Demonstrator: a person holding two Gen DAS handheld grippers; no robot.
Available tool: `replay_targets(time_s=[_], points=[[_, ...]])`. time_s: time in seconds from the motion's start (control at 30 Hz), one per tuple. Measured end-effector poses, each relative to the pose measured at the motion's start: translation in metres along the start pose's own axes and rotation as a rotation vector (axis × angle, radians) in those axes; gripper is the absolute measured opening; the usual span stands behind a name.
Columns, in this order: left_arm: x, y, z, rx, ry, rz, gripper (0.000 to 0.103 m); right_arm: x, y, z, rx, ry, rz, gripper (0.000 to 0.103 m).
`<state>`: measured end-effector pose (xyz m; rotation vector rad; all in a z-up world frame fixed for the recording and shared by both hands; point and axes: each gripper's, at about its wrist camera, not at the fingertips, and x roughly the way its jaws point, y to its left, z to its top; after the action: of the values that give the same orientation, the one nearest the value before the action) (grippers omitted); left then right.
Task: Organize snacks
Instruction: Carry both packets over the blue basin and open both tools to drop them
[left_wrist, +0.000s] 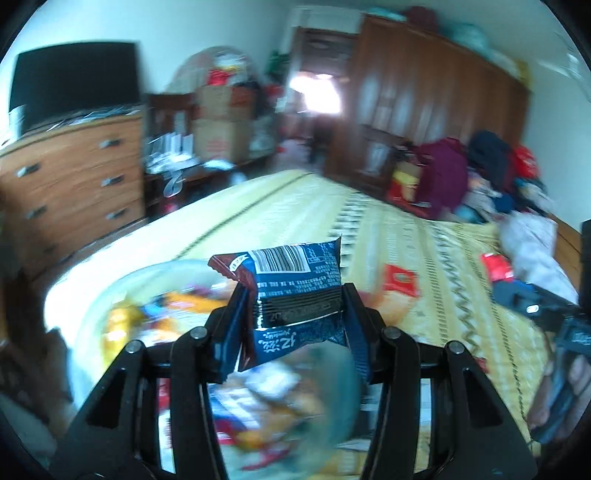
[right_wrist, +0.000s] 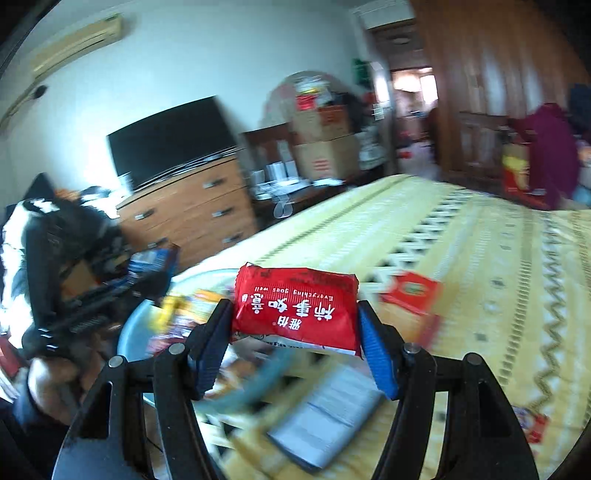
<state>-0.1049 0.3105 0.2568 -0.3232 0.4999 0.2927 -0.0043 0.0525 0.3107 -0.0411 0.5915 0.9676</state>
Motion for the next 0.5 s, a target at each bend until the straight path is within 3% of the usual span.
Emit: replay_targets(time_s=[0.1,0.23,0.5], points=[[0.007,0.034,-0.008,-0.058,0.033,0.056,0.050,0.036,0.036,0.011,-0.010,0.038,0.082,0.070],[0.018,0.051,-0.023,-0.079,0.075,0.085,0.050,0.075,0.077,0.011,-0.045,0.086,0.143,0.070],[0.025,0.060,-0.036,-0.075,0.112,0.088,0.050,0.111,0.110,-0.014,-0.075,0.167,0.179,0.071]])
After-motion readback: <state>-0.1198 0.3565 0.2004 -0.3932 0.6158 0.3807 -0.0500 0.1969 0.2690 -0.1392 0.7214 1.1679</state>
